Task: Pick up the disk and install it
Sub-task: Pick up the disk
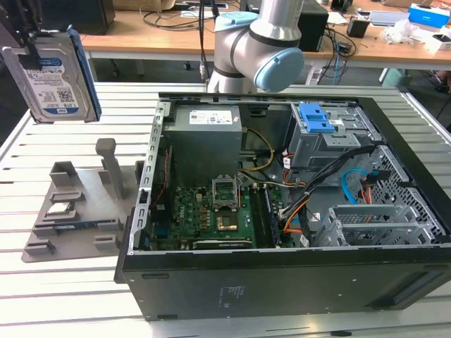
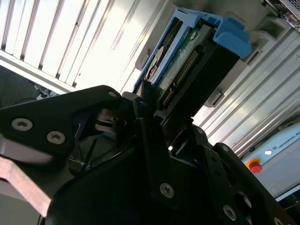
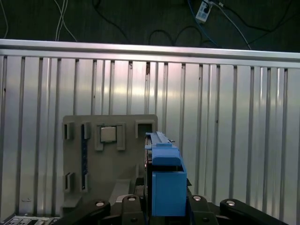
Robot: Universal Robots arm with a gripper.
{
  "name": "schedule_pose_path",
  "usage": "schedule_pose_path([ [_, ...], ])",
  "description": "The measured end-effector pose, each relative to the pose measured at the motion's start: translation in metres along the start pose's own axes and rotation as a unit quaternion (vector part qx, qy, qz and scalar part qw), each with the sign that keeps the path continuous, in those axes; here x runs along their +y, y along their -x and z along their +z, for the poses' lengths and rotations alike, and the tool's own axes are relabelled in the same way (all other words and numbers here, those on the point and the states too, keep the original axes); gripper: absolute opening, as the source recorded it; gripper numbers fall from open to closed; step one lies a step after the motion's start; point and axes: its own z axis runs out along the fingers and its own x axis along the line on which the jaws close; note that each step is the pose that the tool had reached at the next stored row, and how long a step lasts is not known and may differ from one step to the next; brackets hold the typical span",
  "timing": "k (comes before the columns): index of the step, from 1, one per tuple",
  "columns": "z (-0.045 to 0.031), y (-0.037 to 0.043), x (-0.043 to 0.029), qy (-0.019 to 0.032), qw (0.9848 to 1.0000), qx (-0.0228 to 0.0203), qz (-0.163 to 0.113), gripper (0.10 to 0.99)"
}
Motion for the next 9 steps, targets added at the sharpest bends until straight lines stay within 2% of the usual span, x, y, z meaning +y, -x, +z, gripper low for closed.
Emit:
schedule_pose_path([
  [1,-0.0019,0.0,0.0,0.0001,1.0,0.0,0.0,0.365],
  [4,-0.0148,0.0002,-0.0002,0.0003,1.0,0.0,0.0,0.365],
  [9,-0.0278,0.0005,-0.0003,0.0005,1.0,0.0,0.0,0.365],
])
